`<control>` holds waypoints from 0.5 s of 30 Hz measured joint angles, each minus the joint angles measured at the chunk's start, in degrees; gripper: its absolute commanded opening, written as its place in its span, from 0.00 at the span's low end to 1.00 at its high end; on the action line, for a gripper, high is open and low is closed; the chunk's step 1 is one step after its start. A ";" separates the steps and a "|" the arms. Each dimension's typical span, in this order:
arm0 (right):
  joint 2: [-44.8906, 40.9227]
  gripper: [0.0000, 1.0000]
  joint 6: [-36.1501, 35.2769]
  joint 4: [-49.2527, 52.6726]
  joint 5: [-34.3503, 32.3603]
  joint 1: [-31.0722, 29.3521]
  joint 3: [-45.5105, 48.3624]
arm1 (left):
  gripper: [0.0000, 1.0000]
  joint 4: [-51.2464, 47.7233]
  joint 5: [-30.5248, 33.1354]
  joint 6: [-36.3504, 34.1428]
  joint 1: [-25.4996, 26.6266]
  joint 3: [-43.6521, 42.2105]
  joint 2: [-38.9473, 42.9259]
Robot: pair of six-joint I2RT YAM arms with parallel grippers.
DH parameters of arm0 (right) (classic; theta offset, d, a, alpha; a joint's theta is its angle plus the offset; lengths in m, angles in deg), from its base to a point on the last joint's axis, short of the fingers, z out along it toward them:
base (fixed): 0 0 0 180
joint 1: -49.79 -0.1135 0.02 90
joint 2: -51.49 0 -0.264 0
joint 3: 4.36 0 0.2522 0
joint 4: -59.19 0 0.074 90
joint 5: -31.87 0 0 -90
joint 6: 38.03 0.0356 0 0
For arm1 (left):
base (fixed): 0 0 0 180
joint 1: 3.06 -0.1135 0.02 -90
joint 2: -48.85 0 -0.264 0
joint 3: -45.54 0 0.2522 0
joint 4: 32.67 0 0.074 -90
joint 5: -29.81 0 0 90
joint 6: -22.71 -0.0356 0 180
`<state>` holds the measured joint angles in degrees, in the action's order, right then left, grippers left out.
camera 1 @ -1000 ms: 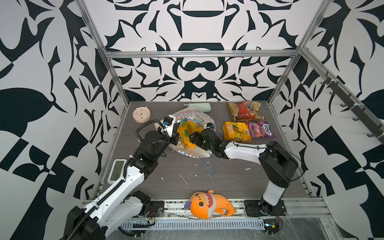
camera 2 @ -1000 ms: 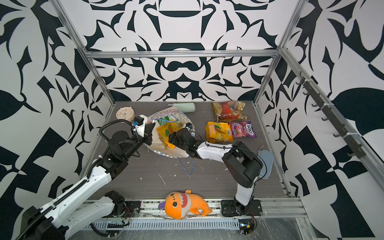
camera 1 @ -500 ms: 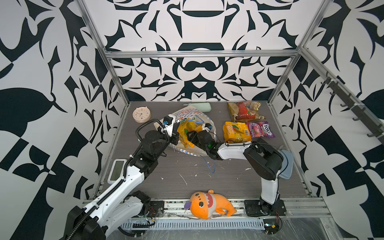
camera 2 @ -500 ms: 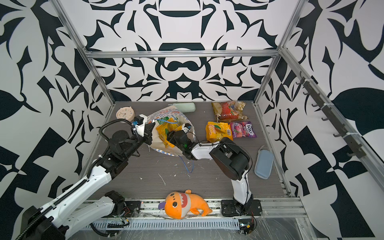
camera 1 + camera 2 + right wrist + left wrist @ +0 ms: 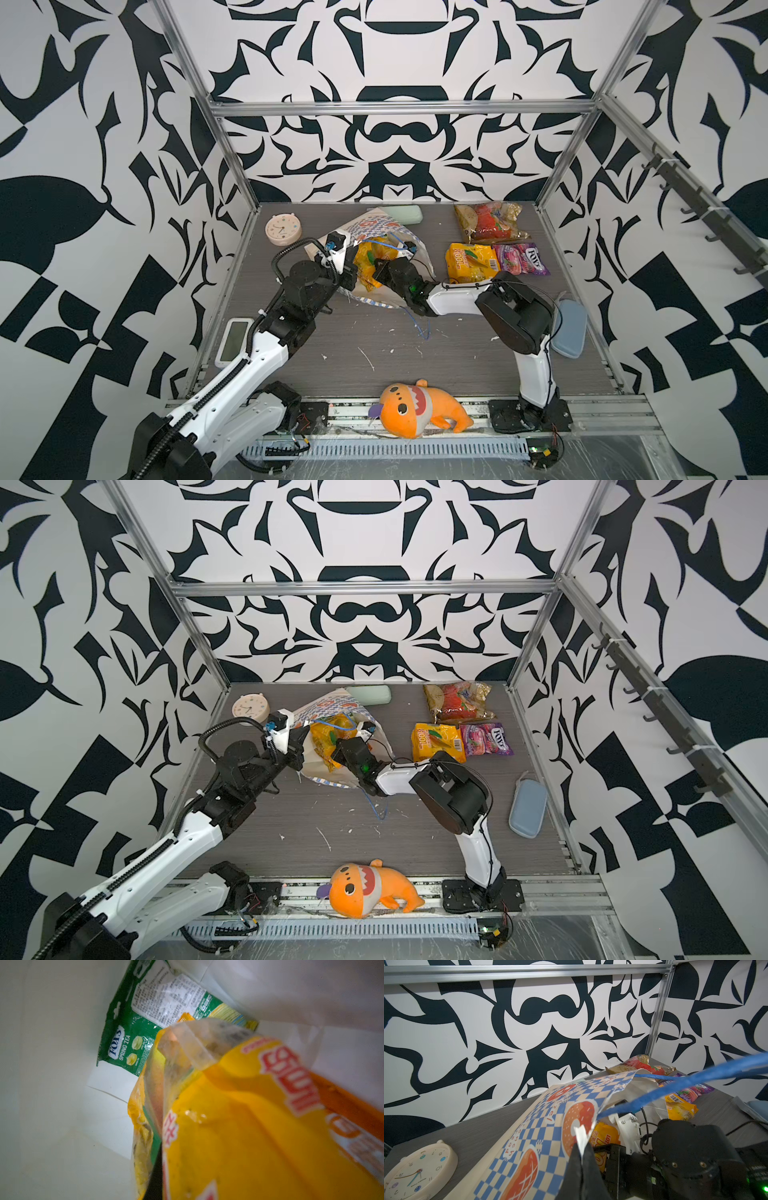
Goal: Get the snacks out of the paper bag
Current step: 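Lift the yellow mango candy bag out of the paper bag with the right gripper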
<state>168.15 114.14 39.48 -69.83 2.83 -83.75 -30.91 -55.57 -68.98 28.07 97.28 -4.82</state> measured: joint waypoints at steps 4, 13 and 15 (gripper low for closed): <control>0.02 0.00 -1.29 -0.42 1.57 0.24 -0.13 | 0.00 0.00 0.31 0.00 0.00 0.00 0.00; -4.94 0.00 -7.89 4.02 6.51 0.50 -0.09 | 0.00 0.15 1.20 0.00 0.00 0.00 -0.02; -7.39 0.00 -9.60 5.68 8.15 0.48 -0.09 | 0.00 0.26 1.68 -0.02 0.00 0.00 -0.09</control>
<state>160.76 104.54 45.16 -61.68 3.31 -83.83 -30.64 -53.89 -69.00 28.07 97.28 -4.91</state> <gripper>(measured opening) 0.064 0.038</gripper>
